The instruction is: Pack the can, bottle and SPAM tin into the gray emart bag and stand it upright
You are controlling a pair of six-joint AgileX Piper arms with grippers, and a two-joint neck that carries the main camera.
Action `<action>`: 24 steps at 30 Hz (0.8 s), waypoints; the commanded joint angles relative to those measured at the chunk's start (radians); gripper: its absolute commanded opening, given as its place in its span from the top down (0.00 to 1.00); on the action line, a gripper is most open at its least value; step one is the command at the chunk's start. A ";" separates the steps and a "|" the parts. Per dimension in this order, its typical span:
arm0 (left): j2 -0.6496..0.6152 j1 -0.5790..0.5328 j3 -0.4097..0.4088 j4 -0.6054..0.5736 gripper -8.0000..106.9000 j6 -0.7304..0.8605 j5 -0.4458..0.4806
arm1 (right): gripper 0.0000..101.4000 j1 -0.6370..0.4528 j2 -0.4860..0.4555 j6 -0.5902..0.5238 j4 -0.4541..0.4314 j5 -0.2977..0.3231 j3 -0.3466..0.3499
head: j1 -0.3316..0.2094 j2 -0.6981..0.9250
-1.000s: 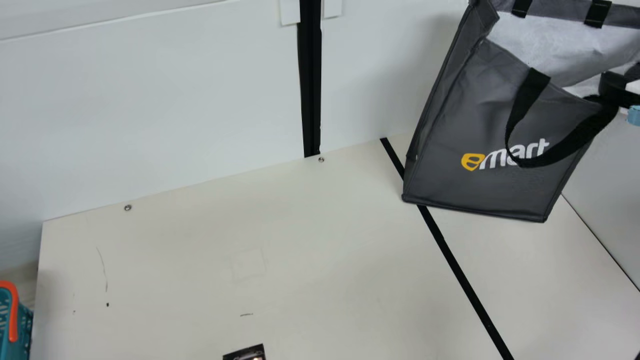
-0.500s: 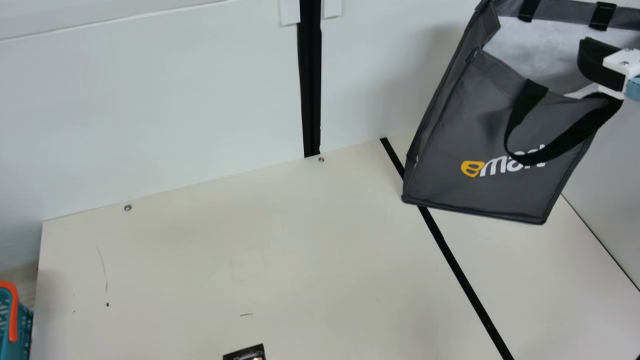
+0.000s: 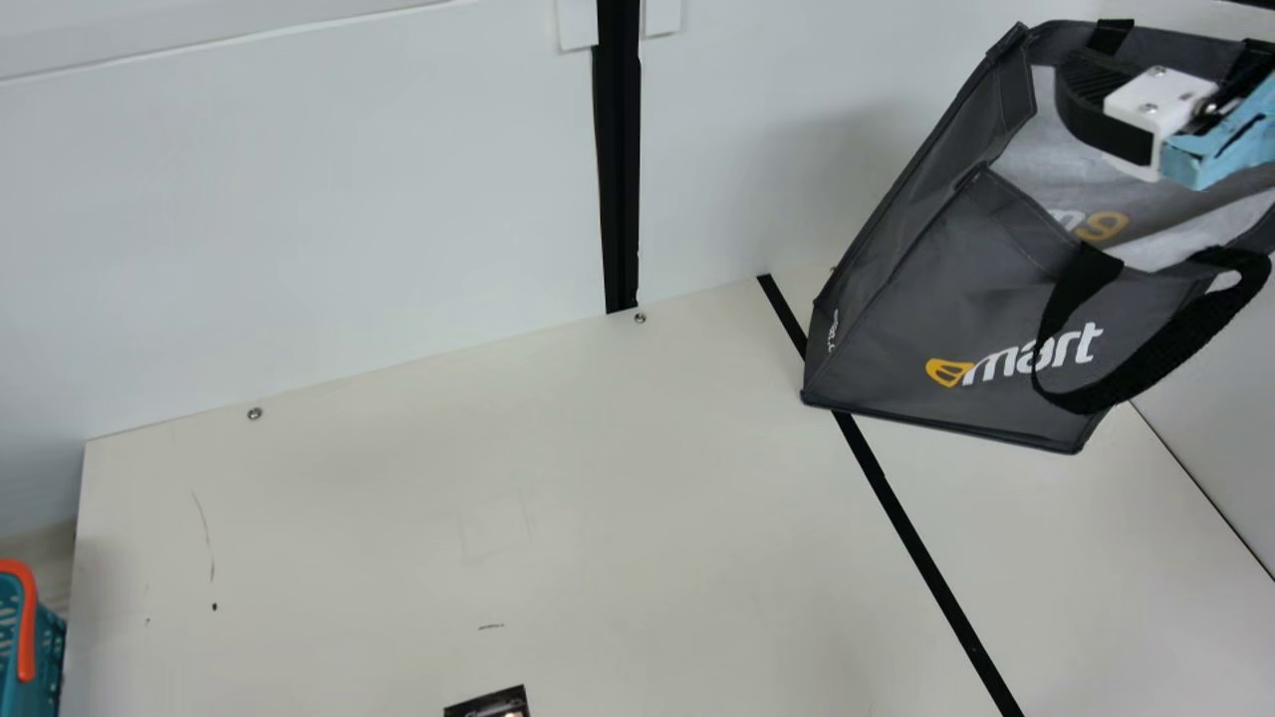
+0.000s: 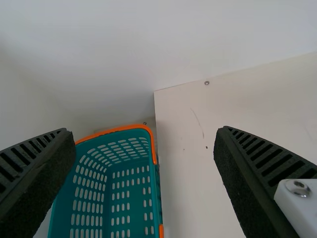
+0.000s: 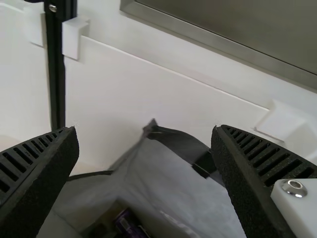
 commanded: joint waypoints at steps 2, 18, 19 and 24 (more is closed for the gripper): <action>0.000 0.000 0.000 0.000 0.15 0.000 0.000 | 0.06 0.051 -0.005 0.009 -0.009 -0.002 -0.004 | -0.023 -0.002; 0.000 0.000 0.000 0.000 0.15 0.000 0.000 | 0.06 0.324 0.020 0.082 -0.079 -0.002 -0.040 | -0.023 -0.002; 0.000 0.000 0.000 0.000 0.15 0.000 0.000 | 0.06 0.341 0.024 0.086 -0.083 -0.002 -0.041 | -0.023 -0.002; 0.000 0.000 0.000 0.000 0.15 0.000 0.000 | 0.06 0.426 0.038 0.113 -0.113 -0.008 -0.036 | -0.023 -0.002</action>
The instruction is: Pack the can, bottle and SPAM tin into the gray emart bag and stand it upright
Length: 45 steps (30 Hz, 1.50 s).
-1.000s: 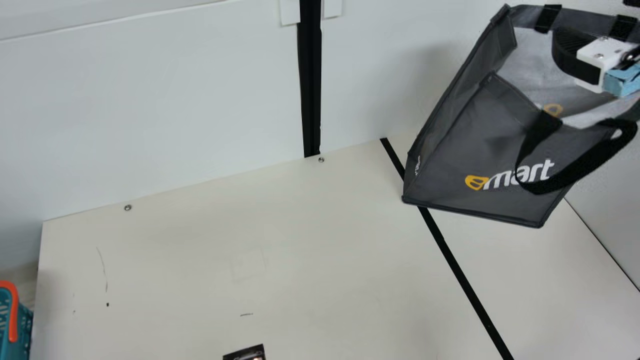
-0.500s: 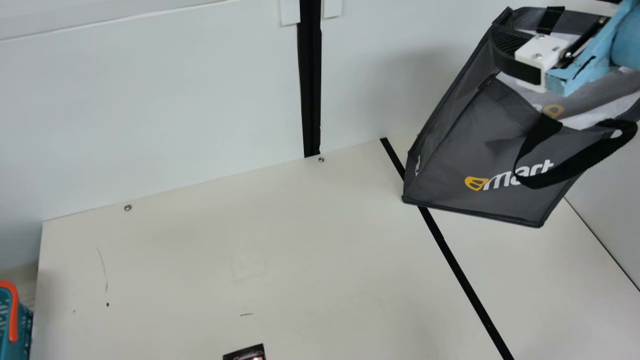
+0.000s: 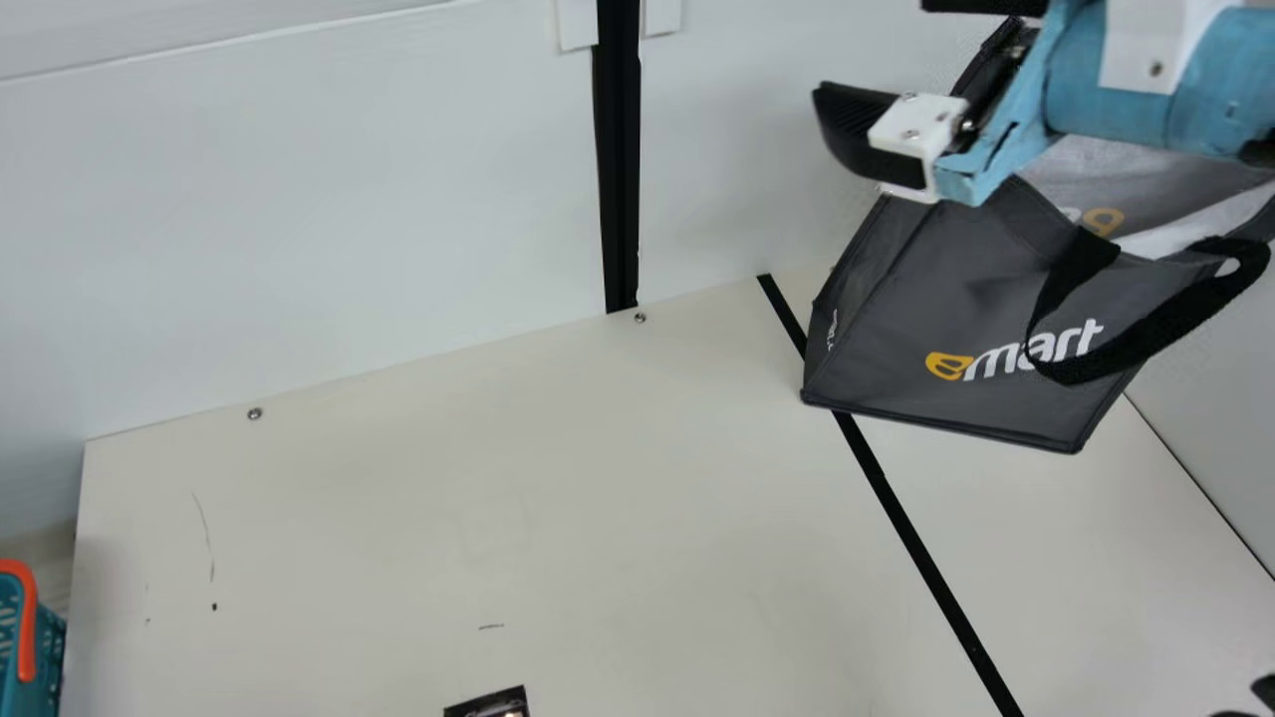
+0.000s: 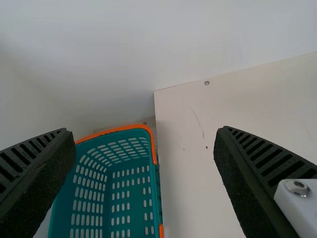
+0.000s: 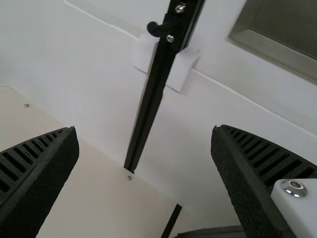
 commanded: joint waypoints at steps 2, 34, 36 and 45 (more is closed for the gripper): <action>0.000 0.000 0.000 0.000 0.15 0.000 0.000 | 0.06 0.066 0.001 0.019 -0.026 -0.025 0.025 | -0.024 -0.002; 0.000 0.000 0.000 0.000 0.15 0.000 0.000 | 0.06 0.486 -0.160 0.529 -0.587 -0.445 0.607 | -0.024 -0.002; 0.000 0.000 0.000 0.000 0.15 0.000 0.000 | 0.06 0.501 -0.172 0.565 -0.620 -0.452 0.632 | -0.024 -0.002; 0.000 0.000 0.000 0.000 0.15 0.000 0.000 | 0.06 0.566 -0.236 0.722 -0.775 -0.457 0.713 | -0.024 -0.002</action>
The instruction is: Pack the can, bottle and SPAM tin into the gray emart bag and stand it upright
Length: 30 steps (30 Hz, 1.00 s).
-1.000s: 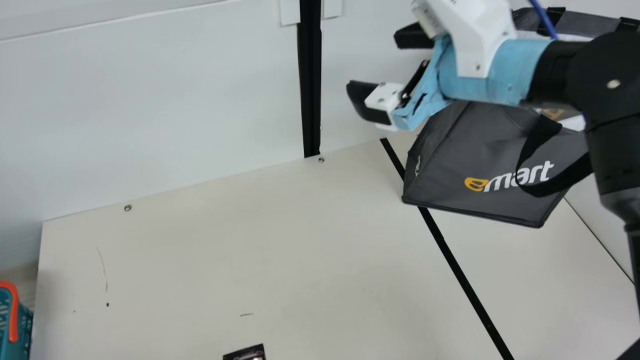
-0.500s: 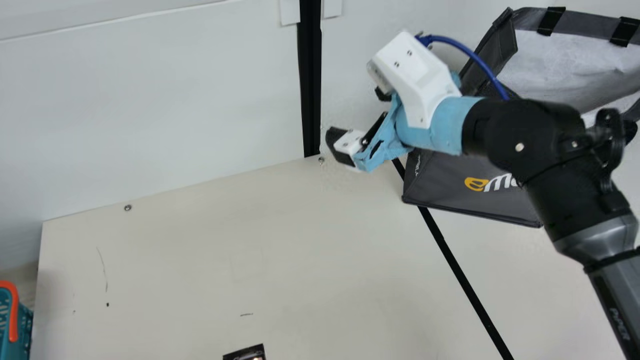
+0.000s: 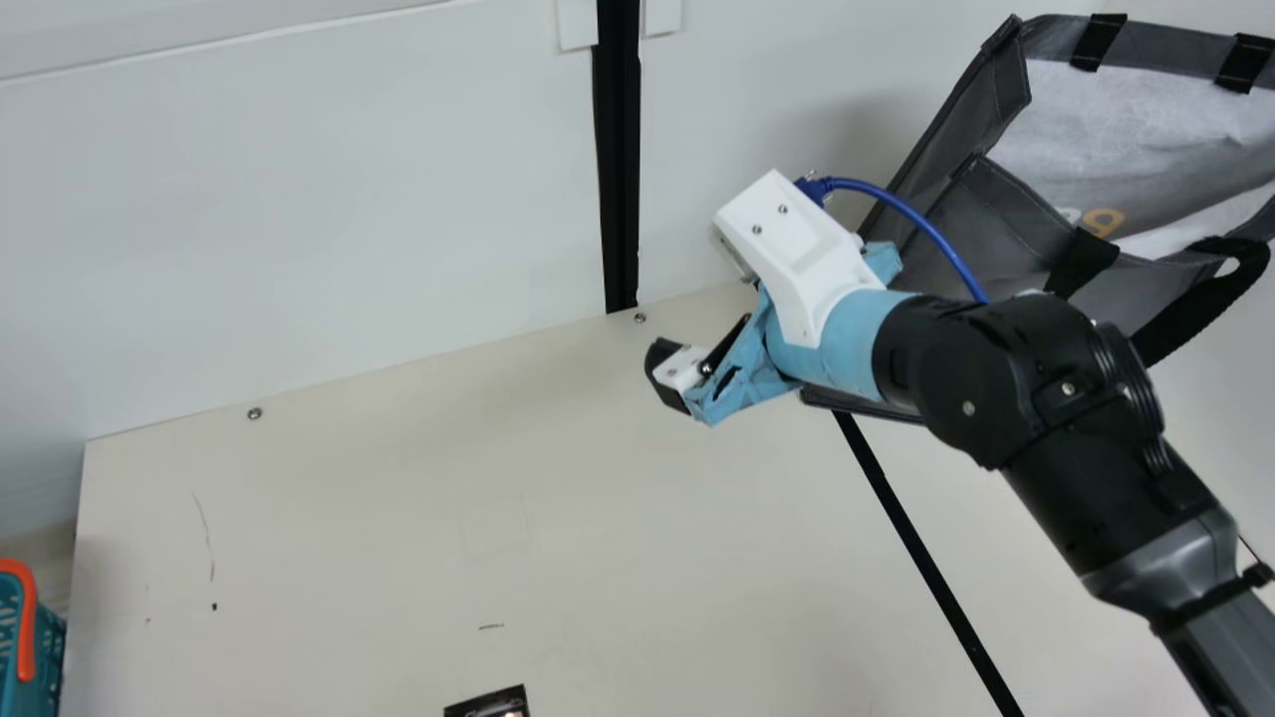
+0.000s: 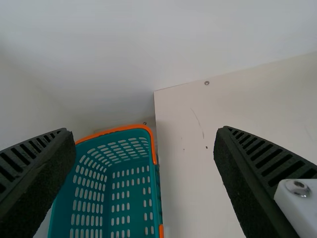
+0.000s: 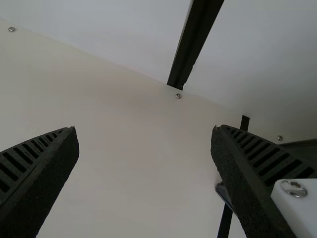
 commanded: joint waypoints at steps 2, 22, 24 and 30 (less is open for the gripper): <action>0.000 0.000 0.000 0.000 0.15 0.000 0.000 | 0.06 0.019 -0.022 0.063 -0.074 0.008 0.020 | -0.023 -0.001; 0.000 0.000 0.000 0.000 0.15 0.000 0.000 | 0.06 0.119 -0.211 0.220 -0.254 0.114 0.086 | -0.023 -0.001; 0.000 0.000 0.000 0.000 0.15 0.000 0.000 | 0.06 0.126 -0.231 0.228 -0.270 0.132 0.087 | -0.023 -0.001; 0.000 0.000 0.000 0.000 0.15 0.000 0.000 | 0.06 0.161 -0.288 0.253 -0.325 0.196 0.085 | -0.023 -0.001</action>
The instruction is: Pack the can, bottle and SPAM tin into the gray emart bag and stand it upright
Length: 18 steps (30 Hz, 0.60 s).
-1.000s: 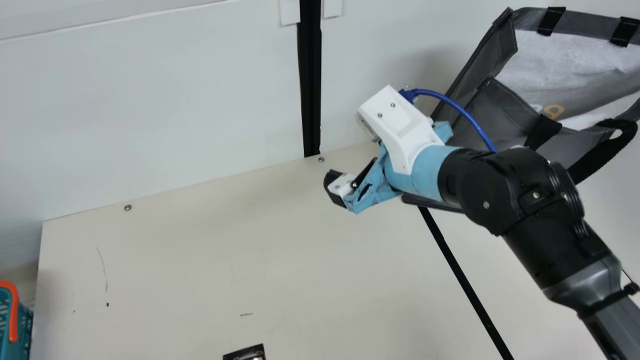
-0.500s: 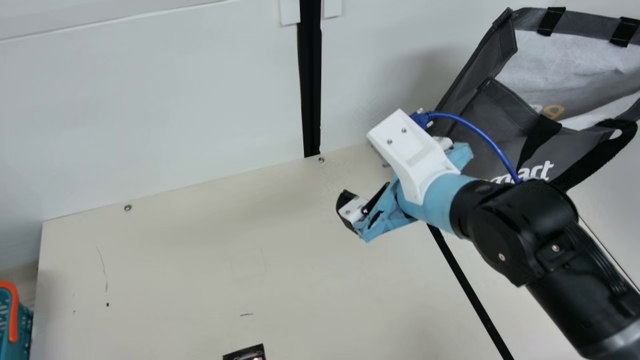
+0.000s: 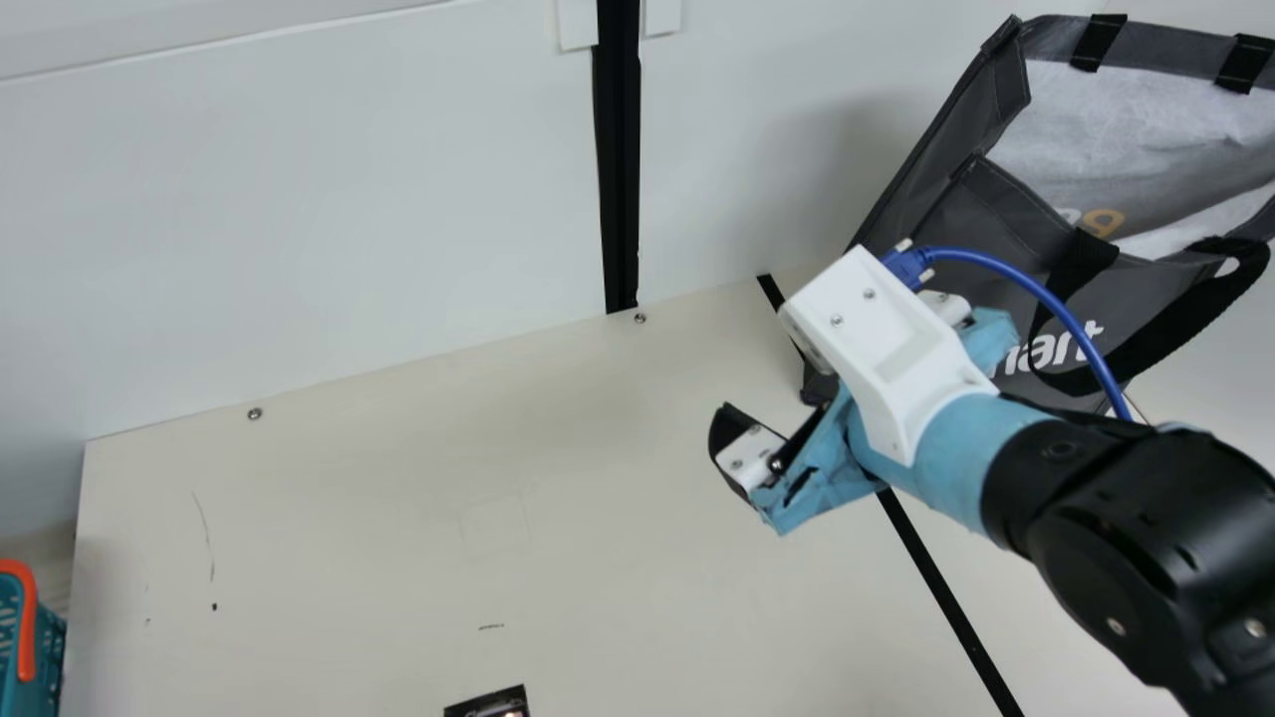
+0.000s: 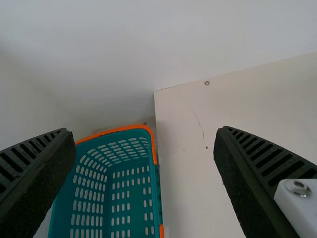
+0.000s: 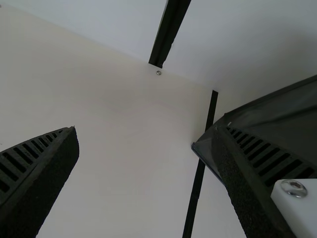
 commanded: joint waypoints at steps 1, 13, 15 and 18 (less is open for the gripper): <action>0.000 0.000 0.000 0.000 0.15 0.000 0.000 | 0.06 0.013 -0.018 0.006 -0.023 0.024 -0.002 | -0.023 -0.001; 0.000 0.000 0.000 0.000 0.15 0.000 0.000 | 0.06 0.089 -0.094 0.046 -0.114 0.115 -0.018 | -0.023 -0.001; 0.000 0.000 0.000 0.000 0.15 0.000 0.000 | 0.06 0.089 -0.096 0.046 -0.116 0.118 -0.018 | -0.023 -0.001; 0.000 0.000 0.000 0.000 0.15 0.000 0.000 | 0.06 0.089 -0.096 0.046 -0.116 0.118 -0.018 | -0.023 -0.001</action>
